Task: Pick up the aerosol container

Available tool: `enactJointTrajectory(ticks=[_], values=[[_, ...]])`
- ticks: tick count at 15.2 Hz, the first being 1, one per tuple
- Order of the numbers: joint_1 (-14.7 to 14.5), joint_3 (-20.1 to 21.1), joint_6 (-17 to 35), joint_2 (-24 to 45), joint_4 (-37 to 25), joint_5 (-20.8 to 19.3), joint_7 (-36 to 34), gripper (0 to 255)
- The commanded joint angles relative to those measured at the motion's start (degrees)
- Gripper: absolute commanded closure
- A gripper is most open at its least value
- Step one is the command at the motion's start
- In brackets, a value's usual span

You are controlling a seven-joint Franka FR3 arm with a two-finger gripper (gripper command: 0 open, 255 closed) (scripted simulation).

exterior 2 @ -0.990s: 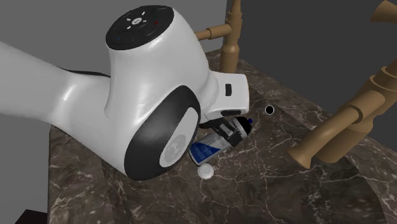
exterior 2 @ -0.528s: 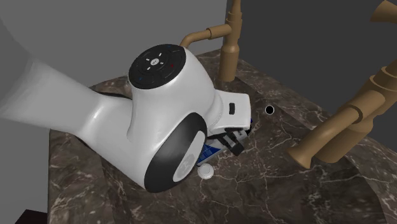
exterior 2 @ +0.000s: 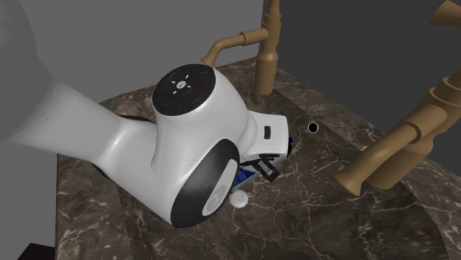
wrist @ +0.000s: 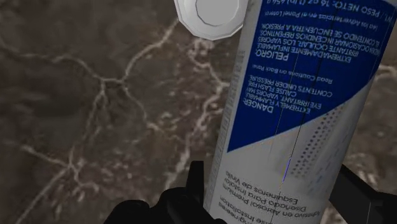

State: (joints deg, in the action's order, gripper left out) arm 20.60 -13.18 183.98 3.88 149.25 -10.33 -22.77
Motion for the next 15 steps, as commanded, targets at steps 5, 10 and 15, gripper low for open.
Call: enactJointTrajectory(ticks=[5, 10, 15], values=[[0.0, -0.1, 0.0, 0.0, 0.1, -0.1, 0.0, 255], [-0.4, -0.5, -4.5, -4.3, -0.2, -0.9, -0.2, 255], [-0.4, -0.3, -9.0, -8.2, -0.8, -1.0, -0.1, 255]])
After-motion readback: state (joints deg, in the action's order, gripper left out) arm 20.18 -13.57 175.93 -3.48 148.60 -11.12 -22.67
